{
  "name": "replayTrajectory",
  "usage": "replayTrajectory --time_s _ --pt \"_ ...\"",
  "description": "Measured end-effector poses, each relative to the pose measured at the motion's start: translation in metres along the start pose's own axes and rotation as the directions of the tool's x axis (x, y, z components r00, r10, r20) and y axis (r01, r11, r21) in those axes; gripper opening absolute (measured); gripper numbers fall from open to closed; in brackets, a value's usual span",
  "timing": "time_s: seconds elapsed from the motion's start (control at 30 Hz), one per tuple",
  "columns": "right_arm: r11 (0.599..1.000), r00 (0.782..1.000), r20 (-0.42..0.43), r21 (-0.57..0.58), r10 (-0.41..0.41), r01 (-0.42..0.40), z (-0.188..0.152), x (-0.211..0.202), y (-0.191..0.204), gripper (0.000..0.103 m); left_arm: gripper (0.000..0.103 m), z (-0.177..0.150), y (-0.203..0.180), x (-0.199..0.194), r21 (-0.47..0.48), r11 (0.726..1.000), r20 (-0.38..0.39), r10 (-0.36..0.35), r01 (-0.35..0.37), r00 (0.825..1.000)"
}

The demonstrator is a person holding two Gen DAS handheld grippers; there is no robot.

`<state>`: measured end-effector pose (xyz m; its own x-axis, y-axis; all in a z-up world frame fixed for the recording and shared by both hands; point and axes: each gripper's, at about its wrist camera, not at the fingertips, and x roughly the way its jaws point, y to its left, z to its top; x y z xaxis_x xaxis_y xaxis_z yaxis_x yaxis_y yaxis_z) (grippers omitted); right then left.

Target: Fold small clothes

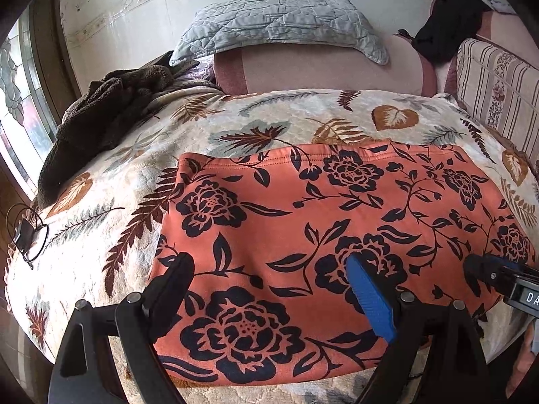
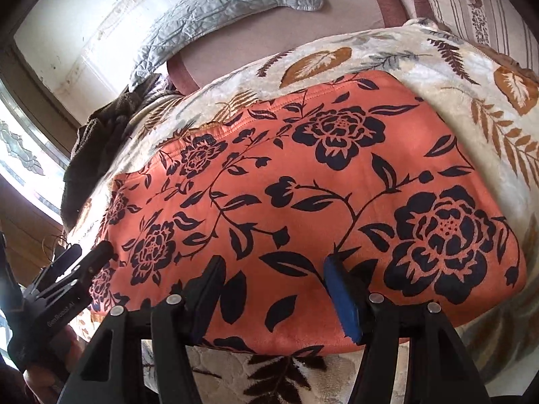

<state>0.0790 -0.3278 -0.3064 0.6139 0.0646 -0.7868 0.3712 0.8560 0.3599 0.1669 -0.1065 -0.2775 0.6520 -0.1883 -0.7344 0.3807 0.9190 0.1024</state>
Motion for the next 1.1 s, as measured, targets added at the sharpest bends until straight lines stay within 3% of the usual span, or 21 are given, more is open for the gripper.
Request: replayTrajectory --time_s 0.27,0.47,0.67,0.77,0.8,1.1 --pt "1.0 1.0 0.024 -0.01 0.002 -0.002 -0.003 -0.008 -0.001 0.064 0.092 -0.002 -0.002 -0.002 0.02 1.0 0.009 0.016 -0.016 1.0" --pt "1.0 0.988 0.157 0.004 -0.003 0.002 0.001 -0.041 -0.004 0.064 0.092 -0.004 -0.003 -0.011 0.002 1.0 0.032 0.012 -0.012 0.999" --pt "0.992 0.982 0.164 0.099 -0.09 0.074 0.004 -0.044 -0.031 0.064 0.092 -0.014 -0.013 -0.008 0.027 1.0 0.014 0.01 -0.01 1.0" --pt "0.988 0.997 0.035 0.142 -0.063 0.057 0.0 -0.022 -0.048 0.065 0.092 -0.025 -0.018 0.015 0.051 0.998 -0.089 0.036 -0.032 0.995" --pt "0.99 0.997 0.046 0.132 -0.058 0.052 -0.002 -0.024 -0.049 0.064 0.092 -0.028 -0.019 0.021 0.06 0.998 -0.115 0.043 -0.036 0.992" --pt "0.979 0.99 0.131 0.188 0.052 -0.077 -0.012 -0.068 -0.074 0.065 0.093 -0.036 -0.019 -0.007 0.107 0.994 -0.064 0.035 -0.028 0.997"
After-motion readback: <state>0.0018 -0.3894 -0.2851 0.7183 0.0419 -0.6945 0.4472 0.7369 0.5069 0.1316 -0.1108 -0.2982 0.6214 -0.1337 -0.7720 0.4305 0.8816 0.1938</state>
